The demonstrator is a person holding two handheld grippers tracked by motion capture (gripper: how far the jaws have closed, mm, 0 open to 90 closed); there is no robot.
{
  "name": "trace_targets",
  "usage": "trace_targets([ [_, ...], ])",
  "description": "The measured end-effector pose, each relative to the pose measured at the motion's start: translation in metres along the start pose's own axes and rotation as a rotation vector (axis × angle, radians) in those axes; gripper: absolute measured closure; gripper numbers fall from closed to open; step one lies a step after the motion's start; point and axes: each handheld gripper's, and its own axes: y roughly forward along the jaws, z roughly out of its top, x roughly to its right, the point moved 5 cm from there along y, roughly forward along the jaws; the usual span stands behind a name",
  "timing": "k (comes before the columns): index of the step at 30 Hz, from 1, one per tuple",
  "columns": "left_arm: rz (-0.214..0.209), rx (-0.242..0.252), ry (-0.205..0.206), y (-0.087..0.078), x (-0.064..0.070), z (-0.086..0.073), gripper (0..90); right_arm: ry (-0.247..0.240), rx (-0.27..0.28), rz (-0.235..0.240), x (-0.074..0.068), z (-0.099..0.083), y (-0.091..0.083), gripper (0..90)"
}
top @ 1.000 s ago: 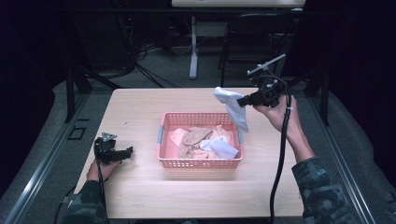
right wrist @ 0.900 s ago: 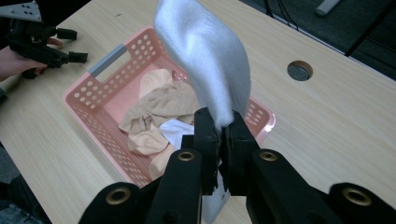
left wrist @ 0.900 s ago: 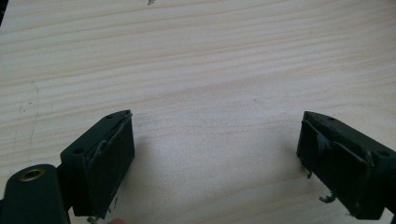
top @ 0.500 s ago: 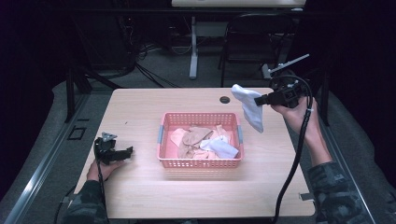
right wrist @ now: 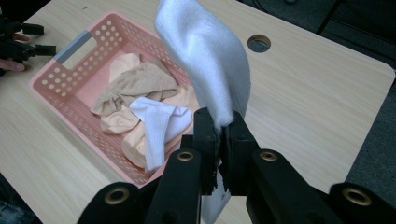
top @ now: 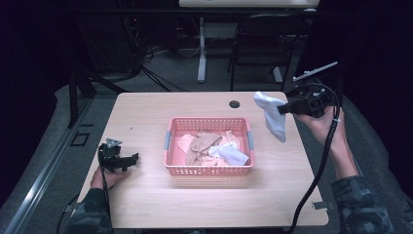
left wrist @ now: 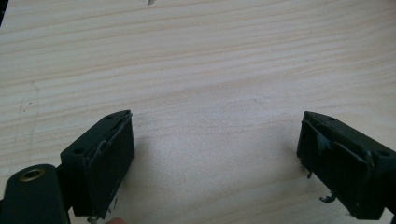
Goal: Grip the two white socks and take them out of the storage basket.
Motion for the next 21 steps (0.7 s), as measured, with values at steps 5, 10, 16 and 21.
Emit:
trace_targets([
  [5, 0.0, 0.0, 0.0, 0.0, 0.0, 0.0, 10.9, 0.014, -0.001, -0.01, 0.007, -0.008, -0.001, 85.6],
  [10, 0.0, 0.0, 0.0, 0.0, 0.0, 0.0, 10.9, 0.035, 0.001, -0.016, 0.015, -0.019, 0.0, 85.5],
  [16, 0.0, 0.0, 0.0, 0.0, 0.0, 0.0, 10.9, 0.076, -0.005, -0.016, 0.026, -0.038, 0.011, 85.5],
  [21, 0.0, 0.0, 0.0, 0.0, 0.0, 0.0, 10.9, 0.099, -0.014, -0.012, 0.032, -0.051, 0.021, 85.4],
])
